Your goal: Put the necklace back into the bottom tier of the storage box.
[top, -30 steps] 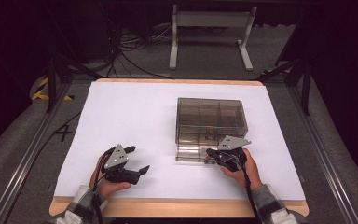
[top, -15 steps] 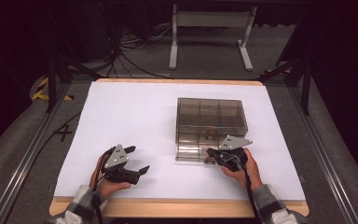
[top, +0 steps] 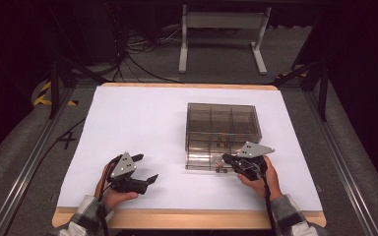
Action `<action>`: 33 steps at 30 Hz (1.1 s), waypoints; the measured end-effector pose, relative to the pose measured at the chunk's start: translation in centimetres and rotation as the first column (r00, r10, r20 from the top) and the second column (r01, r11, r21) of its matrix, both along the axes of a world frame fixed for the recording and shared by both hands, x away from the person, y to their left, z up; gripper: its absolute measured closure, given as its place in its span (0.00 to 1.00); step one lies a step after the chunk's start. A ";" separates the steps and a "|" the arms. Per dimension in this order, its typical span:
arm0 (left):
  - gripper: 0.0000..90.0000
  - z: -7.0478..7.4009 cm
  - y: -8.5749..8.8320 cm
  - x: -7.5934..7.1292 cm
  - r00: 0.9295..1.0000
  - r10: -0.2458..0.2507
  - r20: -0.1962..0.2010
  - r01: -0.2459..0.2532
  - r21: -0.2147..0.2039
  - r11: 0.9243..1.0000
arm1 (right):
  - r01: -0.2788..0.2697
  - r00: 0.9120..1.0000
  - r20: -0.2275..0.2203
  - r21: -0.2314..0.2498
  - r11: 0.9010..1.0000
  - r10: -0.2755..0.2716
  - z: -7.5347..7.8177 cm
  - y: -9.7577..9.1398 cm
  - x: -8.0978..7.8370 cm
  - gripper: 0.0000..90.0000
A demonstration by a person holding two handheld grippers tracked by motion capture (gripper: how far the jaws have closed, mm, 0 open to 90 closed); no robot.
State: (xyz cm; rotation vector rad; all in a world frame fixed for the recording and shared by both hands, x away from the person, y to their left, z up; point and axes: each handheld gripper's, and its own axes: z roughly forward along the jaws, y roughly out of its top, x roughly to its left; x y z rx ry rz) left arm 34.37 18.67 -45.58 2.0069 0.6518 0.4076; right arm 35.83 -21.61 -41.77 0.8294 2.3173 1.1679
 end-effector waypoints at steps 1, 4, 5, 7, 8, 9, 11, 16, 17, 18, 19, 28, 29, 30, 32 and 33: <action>0.15 0.0 0.0 0.0 1.000 -0.001 0.000 0.001 0.001 1.000 | 0.001 1.000 0.010 0.003 1.000 -0.001 0.3 -0.3 -0.1 0.98; 0.15 0.0 0.0 0.0 1.000 -0.003 0.008 0.003 0.012 1.000 | 0.004 1.000 0.026 0.012 1.000 -0.004 0.8 -0.9 -0.4 0.98; 0.15 0.0 0.0 0.0 1.000 -0.002 0.009 0.002 0.015 1.000 | 0.009 0.999 0.032 0.017 1.000 -0.010 1.0 -1.2 -0.5 0.99; 0.15 0.0 -0.1 0.0 1.000 -0.001 0.007 0.001 0.017 1.000 | 0.016 0.999 0.041 0.022 1.000 -0.017 1.3 -1.8 -0.6 0.99; 0.16 0.0 -0.1 0.0 1.000 -0.002 0.008 0.002 0.021 1.000 | 0.021 0.999 0.048 0.023 1.000 -0.022 1.4 -2.1 -0.6 1.00; 0.16 0.0 -0.1 0.0 1.000 -0.005 0.012 0.004 0.043 0.999 | 0.025 0.998 0.049 0.026 0.999 -0.026 1.5 -2.3 -0.7 1.00; 0.17 0.0 -0.3 -0.1 1.000 -0.004 0.010 0.003 0.060 0.998 | 0.031 0.998 0.062 0.034 0.999 -0.033 1.7 -3.0 -0.8 1.00; 0.19 0.2 -0.5 -0.2 1.000 -0.010 0.011 0.009 0.064 0.998 | 0.046 0.996 0.077 0.044 0.998 -0.050 2.1 -4.3 -1.4 0.99; 0.19 0.3 -0.6 -0.3 1.000 -0.013 0.009 0.012 0.060 0.998 | 0.047 0.996 0.077 0.044 0.998 -0.050 2.2 -4.4 -1.5 0.98; 0.20 0.3 -0.7 -0.4 1.000 -0.018 -0.001 0.018 0.054 0.998 | 0.049 0.996 0.078 0.044 0.998 -0.053 2.2 -4.7 -1.6 0.98; 0.20 0.4 -0.8 -0.4 1.000 -0.023 0.004 0.022 0.057 0.998 | 0.053 0.995 0.078 0.042 0.998 -0.056 2.2 -4.9 -1.8 0.98; 0.27 0.6 -1.6 -0.7 0.999 -0.045 -0.010 0.045 0.069 0.997 | 0.099 0.992 0.075 0.048 0.994 -0.103 2.3 -8.1 -3.3 0.96; 0.28 0.6 -1.7 -0.7 0.999 -0.046 -0.010 0.046 0.073 0.996 | 0.101 0.992 0.072 0.050 0.994 -0.105 2.3 -8.4 -3.5 0.96; 0.28 0.6 -1.8 -0.6 0.999 -0.049 -0.010 0.049 0.075 0.996 | 0.105 0.992 0.069 0.051 0.993 -0.108 2.2 -8.8 -3.7 0.96; 0.30 0.6 -2.0 -0.6 0.998 -0.055 -0.012 0.055 0.070 0.996 | 0.112 0.991 0.062 0.045 0.993 -0.114 2.0 -9.4 -4.0 0.96; 0.30 0.6 -2.1 -0.6 0.998 -0.054 -0.013 0.055 0.070 0.996 | 0.113 0.992 0.059 0.044 0.993 -0.116 1.9 -9.7 -4.1 0.96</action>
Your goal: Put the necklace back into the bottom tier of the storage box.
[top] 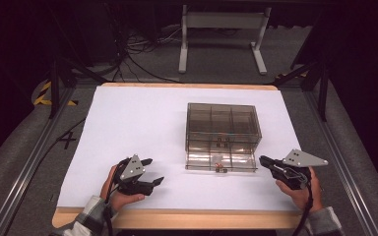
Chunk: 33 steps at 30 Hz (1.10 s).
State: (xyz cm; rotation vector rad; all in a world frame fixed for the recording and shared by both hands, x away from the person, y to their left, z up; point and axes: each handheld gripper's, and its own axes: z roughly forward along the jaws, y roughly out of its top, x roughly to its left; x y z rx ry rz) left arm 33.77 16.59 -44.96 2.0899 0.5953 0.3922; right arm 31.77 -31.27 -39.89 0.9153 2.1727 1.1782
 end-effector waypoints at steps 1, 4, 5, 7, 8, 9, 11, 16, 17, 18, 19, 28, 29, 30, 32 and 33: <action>0.30 0.0 -0.1 0.0 1.000 -0.005 -0.006 0.005 -0.009 1.000 | 0.003 1.000 -0.003 -0.001 1.000 -0.003 -0.1 -0.2 -0.1 0.95; 0.30 0.0 -0.3 0.0 1.000 -0.007 -0.003 0.007 -0.019 1.000 | 0.003 1.000 -0.009 -0.003 1.000 -0.003 -0.2 -0.7 -0.4 0.94; 0.30 0.0 -0.3 0.0 1.000 -0.012 -0.003 0.012 -0.024 1.000 | 0.000 1.000 -0.016 -0.004 1.000 0.000 -0.4 -0.9 -0.5 0.94; 0.30 0.1 -0.4 0.0 1.000 -0.014 -0.004 0.014 -0.029 0.999 | -0.003 1.000 -0.026 -0.010 1.000 0.003 -0.6 -1.0 -0.7 0.93; 0.30 0.1 -0.6 0.0 1.000 -0.018 0.000 0.018 -0.027 0.999 | -0.008 0.999 -0.032 -0.011 1.000 0.008 -0.8 -1.1 -0.8 0.93; 0.31 0.1 -0.6 0.0 1.000 -0.018 0.000 0.018 -0.027 0.999 | -0.008 0.999 -0.032 -0.011 1.000 0.008 -0.8 -1.1 -0.8 0.93; 0.31 0.2 -0.8 0.0 1.000 -0.021 0.004 0.021 -0.027 0.999 | -0.013 0.999 -0.039 -0.019 1.000 0.012 -1.0 -1.1 -0.8 0.92; 0.35 0.3 -1.4 0.1 0.999 -0.033 0.005 0.033 -0.037 0.999 | -0.031 0.998 -0.055 -0.021 0.999 0.030 -1.5 -0.8 -0.8 0.90; 0.36 0.4 -1.5 0.1 0.999 -0.036 0.005 0.036 -0.039 0.999 | -0.040 0.997 -0.061 -0.020 0.999 0.039 -1.6 -0.7 -0.7 0.89; 0.38 0.4 -1.6 0.1 0.999 -0.042 0.006 0.042 -0.041 0.998 | -0.041 0.997 -0.063 -0.026 0.999 0.040 -1.7 -0.7 -0.7 0.89; 0.40 0.4 -1.8 0.2 0.999 -0.047 0.006 0.047 -0.042 0.998 | -0.042 0.997 -0.064 -0.031 0.999 0.040 -1.8 -0.6 -0.7 0.88; 0.50 0.7 -3.0 0.5 0.997 -0.072 0.016 0.073 -0.040 0.997 | -0.058 0.995 -0.083 -0.034 0.998 0.055 -2.2 -0.4 -0.5 0.85; 0.50 0.7 -3.1 0.5 0.997 -0.074 0.017 0.075 -0.038 0.996 | -0.059 0.995 -0.084 -0.035 0.998 0.056 -2.2 -0.4 -0.5 0.84; 0.50 0.7 -3.3 0.6 0.997 -0.079 0.018 0.080 -0.036 0.996 | -0.059 0.995 -0.083 -0.039 0.998 0.055 -2.2 -0.4 -0.5 0.83; 0.50 0.6 -3.6 0.6 0.997 -0.081 0.017 0.081 -0.029 0.996 | -0.063 0.994 -0.091 -0.036 0.997 0.060 -2.2 -0.5 -0.5 0.83; 0.50 0.6 -3.6 0.6 0.997 -0.081 0.017 0.081 -0.029 0.996 | -0.065 0.994 -0.096 -0.037 0.997 0.061 -2.3 -0.4 -0.5 0.83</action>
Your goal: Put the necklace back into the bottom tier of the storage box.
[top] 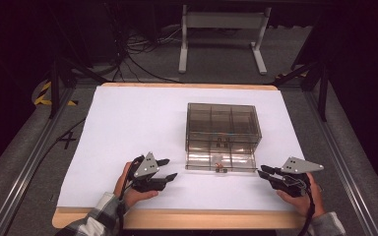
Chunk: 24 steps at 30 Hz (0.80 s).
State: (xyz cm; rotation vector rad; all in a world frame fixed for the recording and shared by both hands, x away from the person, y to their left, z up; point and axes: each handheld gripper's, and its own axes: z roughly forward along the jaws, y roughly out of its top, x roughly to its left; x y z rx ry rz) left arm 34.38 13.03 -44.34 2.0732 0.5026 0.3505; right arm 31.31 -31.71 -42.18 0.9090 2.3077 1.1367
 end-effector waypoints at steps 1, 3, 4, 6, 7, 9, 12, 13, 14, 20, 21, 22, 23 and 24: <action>0.50 0.0 -0.1 0.0 1.000 0.000 -0.002 0.000 -0.004 1.000 | 0.000 1.000 0.000 0.000 1.000 0.000 0.0 0.0 0.0 0.83; 0.50 -0.1 -0.3 0.2 1.000 -0.003 -0.003 0.003 0.001 1.000 | -0.001 1.000 -0.005 -0.006 1.000 0.001 -0.1 0.1 0.0 0.83; 0.50 -0.1 -0.4 0.2 1.000 0.000 -0.005 0.000 -0.002 1.000 | -0.006 1.000 -0.013 -0.011 1.000 0.006 -0.2 0.2 0.1 0.83; 0.50 -0.1 -0.6 0.3 1.000 -0.005 -0.007 0.005 -0.003 1.000 | -0.011 1.000 -0.016 -0.015 1.000 0.010 -0.4 0.3 0.1 0.82; 0.50 -0.1 -0.7 0.3 1.000 -0.005 -0.010 0.005 -0.005 1.000 | -0.011 1.000 -0.020 -0.016 1.000 0.011 -0.4 0.4 0.1 0.82; 0.50 0.0 -0.9 0.4 1.000 -0.010 -0.008 0.010 -0.013 1.000 | -0.011 1.000 -0.018 -0.019 1.000 0.011 -0.4 0.4 0.2 0.82; 0.50 0.1 -1.2 0.6 1.000 -0.008 -0.008 0.008 -0.023 1.000 | -0.013 1.000 -0.010 -0.005 1.000 0.013 -0.4 0.2 0.2 0.82; 0.50 0.1 -1.3 0.7 1.000 -0.011 -0.009 0.011 -0.024 1.000 | -0.011 1.000 -0.009 0.002 1.000 0.011 -0.4 0.2 0.2 0.82; 0.50 0.0 -1.4 0.7 1.000 -0.012 -0.009 0.012 -0.024 1.000 | -0.007 1.000 -0.008 0.006 1.000 0.007 -0.4 0.1 0.2 0.82; 0.55 0.1 -2.0 0.9 0.999 -0.023 -0.026 0.022 -0.048 0.999 | -0.002 1.000 0.002 0.030 1.000 0.002 -0.5 -0.1 0.2 0.83; 0.56 0.1 -2.0 1.0 0.999 -0.030 -0.022 0.028 -0.048 0.998 | -0.002 1.000 0.004 0.029 1.000 0.002 -0.6 -0.1 0.2 0.84; 0.56 0.1 -2.1 1.1 0.999 -0.029 -0.028 0.027 -0.057 0.998 | 0.000 1.000 0.005 0.030 1.000 0.000 -0.6 -0.1 0.2 0.85; 0.58 0.0 -2.2 1.1 0.999 -0.026 -0.030 0.024 -0.057 0.998 | -0.006 1.000 0.005 0.034 0.999 0.006 -0.6 -0.1 0.2 0.86; 0.58 0.0 -2.2 1.1 0.999 -0.026 -0.030 0.024 -0.057 0.998 | -0.006 1.000 0.005 0.034 0.999 0.006 -0.6 -0.1 0.2 0.86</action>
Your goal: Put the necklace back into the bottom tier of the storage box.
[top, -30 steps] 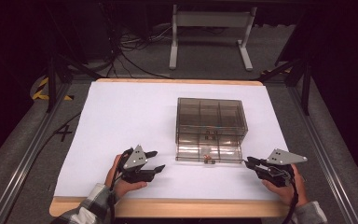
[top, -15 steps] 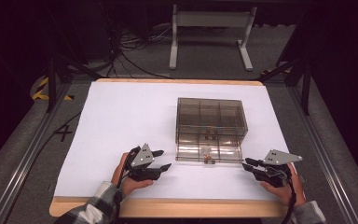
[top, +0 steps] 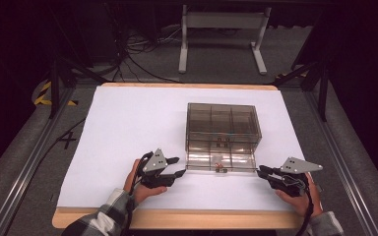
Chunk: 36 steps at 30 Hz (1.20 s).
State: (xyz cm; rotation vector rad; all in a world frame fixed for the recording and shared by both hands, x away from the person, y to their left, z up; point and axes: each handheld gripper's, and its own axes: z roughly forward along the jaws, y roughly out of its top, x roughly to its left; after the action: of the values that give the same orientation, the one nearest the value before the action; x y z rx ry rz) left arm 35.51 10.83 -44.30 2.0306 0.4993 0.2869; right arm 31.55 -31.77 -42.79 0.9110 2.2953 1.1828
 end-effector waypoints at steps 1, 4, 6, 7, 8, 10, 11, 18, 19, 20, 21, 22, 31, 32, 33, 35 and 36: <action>0.58 0.0 -0.1 0.1 1.000 -0.004 0.003 0.004 0.005 1.000 | -0.003 1.000 0.002 0.001 1.000 0.003 0.0 0.0 0.0 0.86; 0.57 -0.1 -0.3 0.3 1.000 -0.004 -0.002 0.004 0.005 1.000 | -0.003 1.000 0.007 0.004 1.000 0.003 0.0 0.0 0.0 0.86; 0.56 -0.2 -0.5 0.4 1.000 -0.005 -0.005 0.005 0.018 1.000 | -0.002 1.000 0.003 0.003 1.000 0.002 0.0 -0.1 -0.1 0.86; 0.54 -0.3 -0.5 0.4 1.000 -0.008 -0.007 0.008 0.026 1.000 | -0.004 1.000 0.002 0.000 1.000 0.004 -0.1 -0.2 0.0 0.86; 0.54 -0.3 -0.6 0.4 1.000 -0.014 -0.007 0.014 0.035 0.999 | -0.006 1.000 -0.002 -0.012 1.000 0.006 -0.1 -0.2 -0.1 0.86; 0.53 -0.3 -0.6 0.3 1.000 -0.013 -0.006 0.013 0.039 0.999 | -0.010 1.000 -0.006 -0.023 1.000 0.010 -0.1 -0.2 -0.1 0.86; 0.52 -0.3 -0.5 0.4 1.000 -0.010 -0.007 0.010 0.037 0.999 | -0.009 1.000 -0.011 -0.022 1.000 0.008 -0.2 -0.3 -0.1 0.86; 0.58 -0.4 -0.5 0.2 1.000 -0.012 -0.004 0.012 0.015 1.000 | -0.009 1.000 -0.009 -0.028 1.000 0.009 -0.3 0.0 0.0 0.83; 0.58 -0.4 -0.5 0.1 1.000 -0.013 -0.008 0.013 0.006 1.000 | -0.007 1.000 -0.009 -0.029 1.000 0.007 -0.4 0.0 0.0 0.82; 0.59 -0.4 -0.4 0.1 1.000 -0.010 -0.012 0.010 -0.008 1.000 | -0.008 1.000 -0.008 -0.026 1.000 0.008 -0.4 0.0 0.0 0.82; 0.60 -0.5 -0.4 0.1 1.000 -0.012 -0.019 0.012 -0.016 1.000 | -0.008 1.000 -0.006 -0.017 1.000 0.008 -0.3 0.0 0.0 0.82; 0.61 -0.5 -0.4 0.1 1.000 -0.009 -0.014 0.009 -0.014 1.000 | -0.007 1.000 -0.005 -0.016 1.000 0.007 -0.3 0.0 0.0 0.82; 0.63 -0.8 -0.6 -0.1 1.000 -0.027 -0.012 0.027 0.011 1.000 | -0.004 1.000 -0.011 -0.030 1.000 0.003 -0.5 -0.1 0.1 0.79; 0.61 -0.8 -0.6 -0.2 1.000 -0.024 -0.014 0.024 0.017 1.000 | -0.005 1.000 -0.010 -0.036 0.999 0.005 -0.5 -0.1 0.1 0.79; 0.60 -0.9 -0.6 -0.2 1.000 -0.024 -0.017 0.024 0.018 1.000 | -0.006 1.000 -0.014 -0.039 0.999 0.006 -0.4 -0.1 0.0 0.79; 0.60 -0.9 -0.7 -0.2 1.000 -0.024 -0.017 0.024 0.018 1.000 | -0.010 1.000 -0.025 -0.035 0.999 0.009 -0.5 -0.2 0.1 0.78; 0.60 -0.9 -0.7 -0.2 1.000 -0.024 -0.015 0.024 0.021 0.999 | -0.014 0.999 -0.035 -0.035 0.999 0.013 -0.5 -0.2 0.1 0.77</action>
State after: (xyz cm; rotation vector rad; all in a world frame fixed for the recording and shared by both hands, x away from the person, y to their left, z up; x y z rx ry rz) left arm 35.33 10.16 -45.16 2.0597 0.4822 0.2639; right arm 31.66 -31.95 -43.30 0.9115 2.3452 1.1374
